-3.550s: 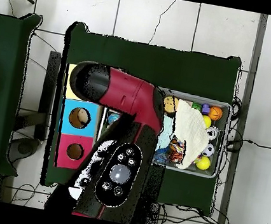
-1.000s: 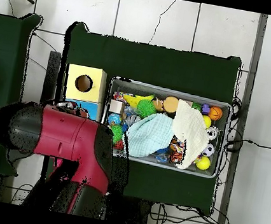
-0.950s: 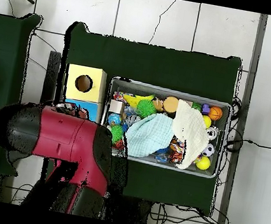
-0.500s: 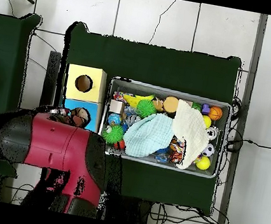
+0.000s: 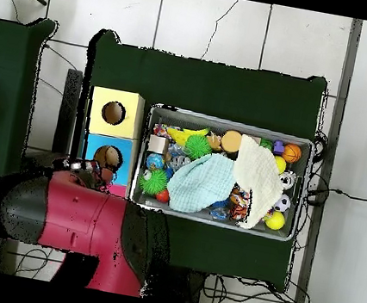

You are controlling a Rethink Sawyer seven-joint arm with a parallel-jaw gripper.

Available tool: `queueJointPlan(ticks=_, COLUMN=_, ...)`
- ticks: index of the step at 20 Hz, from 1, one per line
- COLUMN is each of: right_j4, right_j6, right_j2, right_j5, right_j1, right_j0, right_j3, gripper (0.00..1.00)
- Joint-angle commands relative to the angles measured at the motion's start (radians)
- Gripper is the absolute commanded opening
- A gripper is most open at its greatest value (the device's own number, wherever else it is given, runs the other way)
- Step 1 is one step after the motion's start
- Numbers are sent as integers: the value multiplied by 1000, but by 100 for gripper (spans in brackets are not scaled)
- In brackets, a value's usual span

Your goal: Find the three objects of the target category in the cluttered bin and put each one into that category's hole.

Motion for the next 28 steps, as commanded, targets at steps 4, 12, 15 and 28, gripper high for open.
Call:
queueJointPlan(ticks=4, right_j4=-37, right_j6=-50, right_j2=72, right_j5=-81, right_j1=-18, right_j0=-93, right_j3=164, gripper=0)
queueJointPlan(ticks=12, right_j4=-101, right_j6=-46, right_j2=65, right_j5=-111, right_j1=16, right_j0=-111, right_j3=118, gripper=0)
queueJointPlan(ticks=15, right_j4=-103, right_j6=-53, right_j2=80, right_j5=-127, right_j1=19, right_j0=-132, right_j3=124, gripper=0)
queueJointPlan(ticks=28, right_j4=-108, right_j6=-16, right_j2=90, right_j5=-99, right_j1=15, right_j0=-120, right_j3=122, gripper=0)
